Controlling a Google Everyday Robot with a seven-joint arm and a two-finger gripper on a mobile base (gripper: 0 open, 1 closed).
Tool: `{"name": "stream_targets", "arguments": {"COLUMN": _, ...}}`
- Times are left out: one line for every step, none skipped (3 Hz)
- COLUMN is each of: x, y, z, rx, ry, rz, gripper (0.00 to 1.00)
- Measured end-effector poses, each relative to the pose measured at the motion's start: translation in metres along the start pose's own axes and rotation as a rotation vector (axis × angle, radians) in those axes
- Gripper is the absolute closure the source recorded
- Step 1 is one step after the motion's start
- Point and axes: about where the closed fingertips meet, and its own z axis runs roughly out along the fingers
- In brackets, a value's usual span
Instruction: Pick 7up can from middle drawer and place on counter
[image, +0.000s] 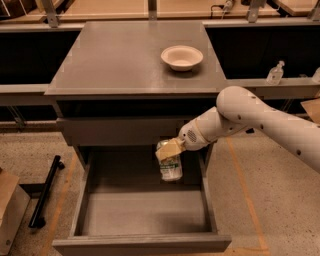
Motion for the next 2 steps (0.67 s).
{"name": "stream_targets", "arguments": {"x": 0.0, "y": 0.0, "z": 0.0001, "rx": 0.0, "ry": 0.0, "rz": 0.0, "gripper": 1.0}}
{"name": "stream_targets", "arguments": {"x": -0.0097, "y": 0.0006, "z": -0.0052, "rx": 0.026, "ry": -0.029, "rz": -0.011, "gripper": 1.0}}
